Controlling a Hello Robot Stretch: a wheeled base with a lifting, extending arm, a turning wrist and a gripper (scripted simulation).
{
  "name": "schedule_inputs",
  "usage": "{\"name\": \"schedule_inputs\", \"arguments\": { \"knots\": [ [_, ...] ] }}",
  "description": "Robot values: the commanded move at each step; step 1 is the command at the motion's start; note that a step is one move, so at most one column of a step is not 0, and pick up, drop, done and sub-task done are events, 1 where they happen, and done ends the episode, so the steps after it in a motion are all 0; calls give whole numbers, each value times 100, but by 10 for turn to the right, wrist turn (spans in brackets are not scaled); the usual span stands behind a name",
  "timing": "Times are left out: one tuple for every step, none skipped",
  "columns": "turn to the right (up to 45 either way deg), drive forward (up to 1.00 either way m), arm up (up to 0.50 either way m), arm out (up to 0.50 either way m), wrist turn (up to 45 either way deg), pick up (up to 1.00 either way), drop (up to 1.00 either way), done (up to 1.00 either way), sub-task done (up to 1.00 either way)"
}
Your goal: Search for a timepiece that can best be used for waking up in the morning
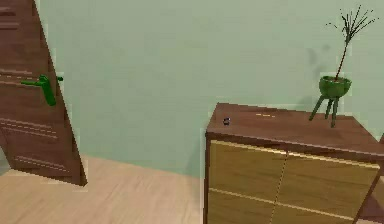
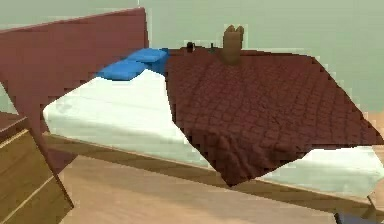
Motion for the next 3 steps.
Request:
{"name": "schedule_inputs", "arguments": {
  "knots": [
    [150,0,0,0,0,0,0,0,0],
    [0,5,0,0,0,0,0,0,0],
    [-450,0,0,0,0,0,0,0,0]
  ]
}}
